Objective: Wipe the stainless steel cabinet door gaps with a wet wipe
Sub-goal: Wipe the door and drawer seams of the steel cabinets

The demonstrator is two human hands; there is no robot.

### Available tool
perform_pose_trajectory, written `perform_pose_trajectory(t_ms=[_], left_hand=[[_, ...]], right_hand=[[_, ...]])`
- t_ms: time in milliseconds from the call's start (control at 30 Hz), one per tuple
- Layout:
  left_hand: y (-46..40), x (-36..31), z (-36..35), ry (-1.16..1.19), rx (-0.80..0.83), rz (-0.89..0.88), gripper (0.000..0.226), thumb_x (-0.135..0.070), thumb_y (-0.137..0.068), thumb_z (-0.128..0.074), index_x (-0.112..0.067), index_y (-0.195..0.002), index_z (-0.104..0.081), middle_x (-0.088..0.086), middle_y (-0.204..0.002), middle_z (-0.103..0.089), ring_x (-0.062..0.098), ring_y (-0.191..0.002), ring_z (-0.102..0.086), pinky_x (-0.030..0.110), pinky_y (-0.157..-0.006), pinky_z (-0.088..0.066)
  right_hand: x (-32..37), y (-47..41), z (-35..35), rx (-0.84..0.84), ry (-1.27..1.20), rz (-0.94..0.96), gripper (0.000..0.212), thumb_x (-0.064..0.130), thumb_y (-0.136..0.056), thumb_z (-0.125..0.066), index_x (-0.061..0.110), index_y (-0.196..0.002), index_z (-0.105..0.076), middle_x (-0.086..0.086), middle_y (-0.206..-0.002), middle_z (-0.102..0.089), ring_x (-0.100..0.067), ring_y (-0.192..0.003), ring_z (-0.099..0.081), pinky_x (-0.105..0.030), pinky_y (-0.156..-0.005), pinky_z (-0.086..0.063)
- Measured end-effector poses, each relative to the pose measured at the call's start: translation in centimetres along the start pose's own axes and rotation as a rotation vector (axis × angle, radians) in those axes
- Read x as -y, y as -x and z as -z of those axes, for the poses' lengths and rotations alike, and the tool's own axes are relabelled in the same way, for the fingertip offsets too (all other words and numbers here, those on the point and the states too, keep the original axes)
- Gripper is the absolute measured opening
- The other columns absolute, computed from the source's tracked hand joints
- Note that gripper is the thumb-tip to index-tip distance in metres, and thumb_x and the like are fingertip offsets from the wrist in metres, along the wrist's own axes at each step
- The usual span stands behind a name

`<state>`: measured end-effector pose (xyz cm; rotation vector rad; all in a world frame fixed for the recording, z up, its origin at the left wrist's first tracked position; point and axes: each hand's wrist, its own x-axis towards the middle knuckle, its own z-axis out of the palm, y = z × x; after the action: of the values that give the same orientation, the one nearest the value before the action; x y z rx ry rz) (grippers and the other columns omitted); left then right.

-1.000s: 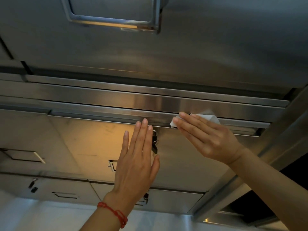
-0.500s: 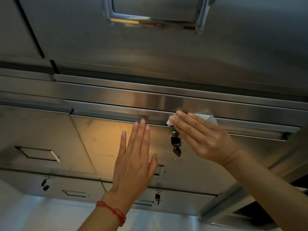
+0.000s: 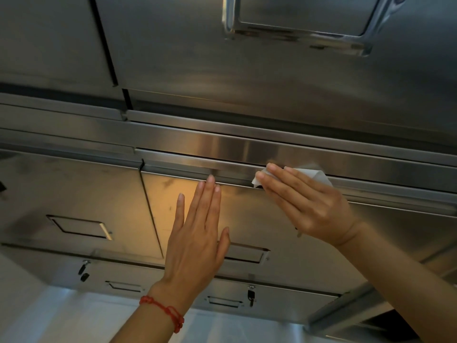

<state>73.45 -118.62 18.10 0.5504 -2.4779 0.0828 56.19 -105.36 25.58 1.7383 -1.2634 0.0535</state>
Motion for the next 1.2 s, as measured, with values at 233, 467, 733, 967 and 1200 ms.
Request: perform_pose_trajectory(t_ms=[233, 467, 733, 967, 1200], left_hand=[[0.0, 0.5, 0.1, 0.042, -0.003, 0.002, 0.063, -0.032, -0.088, -0.034, -0.002, -0.142, -0.023, 0.018, -0.150, -0.024, 0.029, -0.139, -0.022, 0.049, -0.111, -0.015], [0.1, 1.8, 0.6, 0.031, 0.007, 0.011, 0.064, -0.032, -0.087, -0.034, 0.001, -0.141, -0.032, 0.019, -0.149, -0.027, 0.031, -0.138, -0.025, 0.050, -0.109, -0.016], [0.4, 4.3, 0.9, 0.040, 0.012, 0.038, 0.064, -0.032, -0.087, -0.034, -0.002, -0.143, -0.022, 0.018, -0.151, -0.024, 0.026, -0.140, -0.017, 0.051, -0.109, -0.016], [0.7, 6.3, 1.2, 0.024, 0.009, 0.064, 0.065, -0.032, -0.087, -0.034, -0.003, -0.143, -0.020, 0.017, -0.151, -0.023, 0.030, -0.139, -0.024, 0.048, -0.112, -0.012], [0.9, 7.4, 1.5, 0.024, 0.009, 0.085, 0.063, -0.032, -0.088, -0.032, -0.003, -0.143, -0.021, 0.017, -0.150, -0.025, 0.031, -0.138, -0.024, 0.049, -0.111, -0.013]], right_hand=[[0.2, -1.0, 0.3, 0.046, -0.013, 0.013, 0.024, -0.003, -0.085, -0.061, -0.003, -0.109, -0.069, -0.017, -0.122, -0.060, -0.029, -0.115, -0.057, -0.037, -0.091, -0.053], [0.8, -2.5, -0.5, 0.037, -0.005, 0.028, 0.026, -0.003, -0.090, -0.056, -0.002, -0.114, -0.065, -0.016, -0.125, -0.059, -0.029, -0.117, -0.056, -0.036, -0.094, -0.050], [2.2, -5.4, -2.2, -0.012, -0.027, 0.023, 0.026, -0.001, -0.091, -0.057, -0.002, -0.115, -0.065, -0.015, -0.125, -0.059, -0.028, -0.119, -0.055, -0.036, -0.094, -0.051], [3.3, -7.5, -3.5, -0.029, -0.044, 0.024, 0.026, -0.001, -0.092, -0.055, -0.003, -0.116, -0.064, -0.016, -0.127, -0.058, -0.029, -0.120, -0.055, -0.036, -0.092, -0.052], [4.0, -9.2, -4.2, -0.035, -0.028, 0.047, 0.027, 0.001, -0.092, -0.055, -0.002, -0.118, -0.063, -0.016, -0.127, -0.058, -0.029, -0.120, -0.055, -0.035, -0.092, -0.051]])
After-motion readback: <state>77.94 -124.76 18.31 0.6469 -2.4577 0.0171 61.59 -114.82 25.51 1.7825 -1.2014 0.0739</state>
